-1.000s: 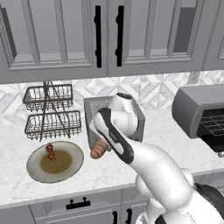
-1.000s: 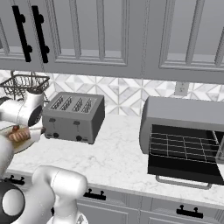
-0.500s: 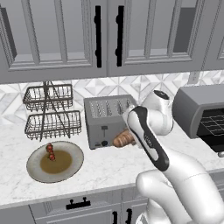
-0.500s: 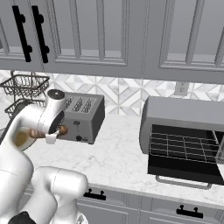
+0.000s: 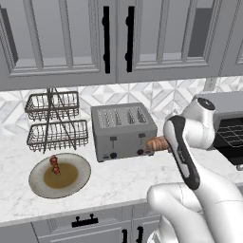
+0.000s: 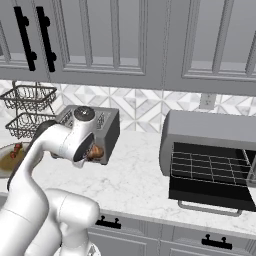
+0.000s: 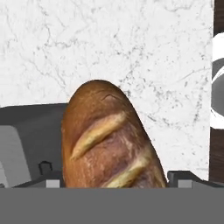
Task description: Pick up the kebab skewer and baguette bread, and place them inside the toaster oven. Close the toaster oven door and start by setting the timer.
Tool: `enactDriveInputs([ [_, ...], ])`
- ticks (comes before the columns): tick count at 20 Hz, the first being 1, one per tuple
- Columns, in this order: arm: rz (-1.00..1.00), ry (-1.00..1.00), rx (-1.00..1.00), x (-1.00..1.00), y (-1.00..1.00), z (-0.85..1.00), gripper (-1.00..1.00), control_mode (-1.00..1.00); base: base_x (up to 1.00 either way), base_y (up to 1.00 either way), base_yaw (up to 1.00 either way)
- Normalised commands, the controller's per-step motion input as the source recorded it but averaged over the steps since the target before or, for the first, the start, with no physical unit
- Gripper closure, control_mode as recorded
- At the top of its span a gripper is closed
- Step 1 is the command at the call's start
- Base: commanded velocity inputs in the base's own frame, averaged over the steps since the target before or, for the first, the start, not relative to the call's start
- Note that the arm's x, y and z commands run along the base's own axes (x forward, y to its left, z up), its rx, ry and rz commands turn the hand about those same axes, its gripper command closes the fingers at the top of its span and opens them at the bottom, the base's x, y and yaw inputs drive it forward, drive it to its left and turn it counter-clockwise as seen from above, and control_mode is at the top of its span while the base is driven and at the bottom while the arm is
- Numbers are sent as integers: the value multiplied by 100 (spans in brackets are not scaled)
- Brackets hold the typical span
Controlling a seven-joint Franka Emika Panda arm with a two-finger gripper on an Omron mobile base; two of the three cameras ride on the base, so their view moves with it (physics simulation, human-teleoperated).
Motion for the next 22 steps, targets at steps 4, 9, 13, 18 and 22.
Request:
enactDriveInputs([
  [4,-31,-4,0,-1,-84,9,100,-100,0,0,0],
  [9,-17,-9,0,-2,-91,10,100,-100,0,0,0],
  [13,-1,-4,-1,-27,-92,27,100,-100,0,0,0],
  [18,-9,-8,-5,-30,-67,33,100,-100,0,0,0],
  [22,-15,-9,-8,-14,-50,40,100,-100,0,0,0],
])
